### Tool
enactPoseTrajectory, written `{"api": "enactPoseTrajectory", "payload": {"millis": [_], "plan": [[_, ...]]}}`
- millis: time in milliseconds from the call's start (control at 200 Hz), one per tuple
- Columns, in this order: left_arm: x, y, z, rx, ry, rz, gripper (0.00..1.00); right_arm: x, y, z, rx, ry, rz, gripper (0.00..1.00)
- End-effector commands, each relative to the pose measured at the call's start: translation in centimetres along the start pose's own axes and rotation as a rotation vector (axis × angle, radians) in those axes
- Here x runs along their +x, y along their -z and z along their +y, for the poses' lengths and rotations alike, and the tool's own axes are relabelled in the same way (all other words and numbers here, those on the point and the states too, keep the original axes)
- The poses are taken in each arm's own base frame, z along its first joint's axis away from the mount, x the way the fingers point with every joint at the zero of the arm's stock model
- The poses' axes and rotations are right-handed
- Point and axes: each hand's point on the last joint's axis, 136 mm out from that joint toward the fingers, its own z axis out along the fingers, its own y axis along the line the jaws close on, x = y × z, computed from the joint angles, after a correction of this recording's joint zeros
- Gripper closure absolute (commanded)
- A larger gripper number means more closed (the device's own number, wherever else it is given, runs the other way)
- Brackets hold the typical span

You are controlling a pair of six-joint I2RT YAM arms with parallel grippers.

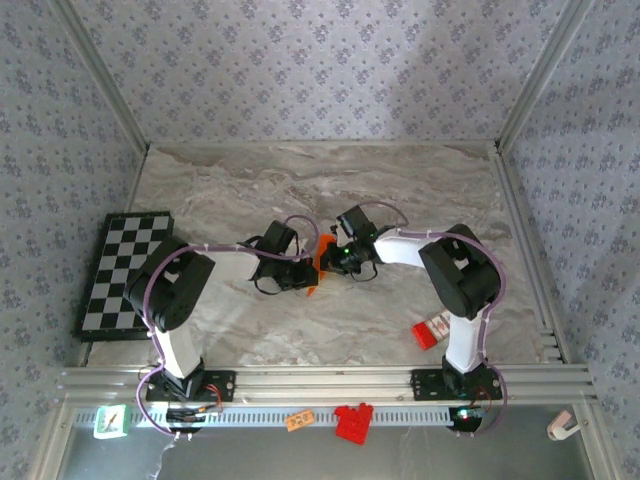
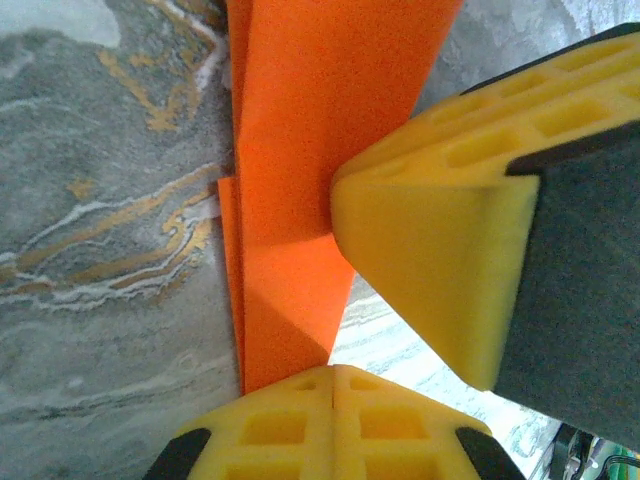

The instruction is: Fold a paper plane with a square sheet of paper (pick it up from the middle)

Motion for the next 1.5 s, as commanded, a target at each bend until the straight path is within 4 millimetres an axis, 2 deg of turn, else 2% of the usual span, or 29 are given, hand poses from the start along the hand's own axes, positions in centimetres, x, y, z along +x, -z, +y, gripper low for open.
{"api": "enactPoseTrajectory", "payload": {"millis": [0,200,555,905,1174,1494], "plan": [[-0.3,1.2,-1.5,0.021,-0.017,-0.02,0.95,0.5,-0.6,-1.5,0.078,-0.02,0.026,0.88],[-1.6,1.8,-2.5,0.023,-0.031,-0.065,0.89,0.7,-0.7,-1.9,0.091,-0.027,0.031,0.89],[-0.8,0.1,-0.1,-0.059,0.021,0.004,0.93,0.6,-0.7,-1.9,0.102,-0.029,0.031,0.89],[2.3,0.0,2.1,-0.154,0.033,0.107,0.96,0.9,-1.1,-3.6,0.184,-0.062,0.049,0.89],[5.5,1.0,4.2,-0.251,0.03,0.156,0.95,1.1,-1.4,-4.6,0.213,-0.106,0.047,0.89],[8.8,2.6,5.4,-0.337,0.004,0.21,0.96,1.3,-1.4,-5.0,0.222,-0.129,0.044,0.89]]}}
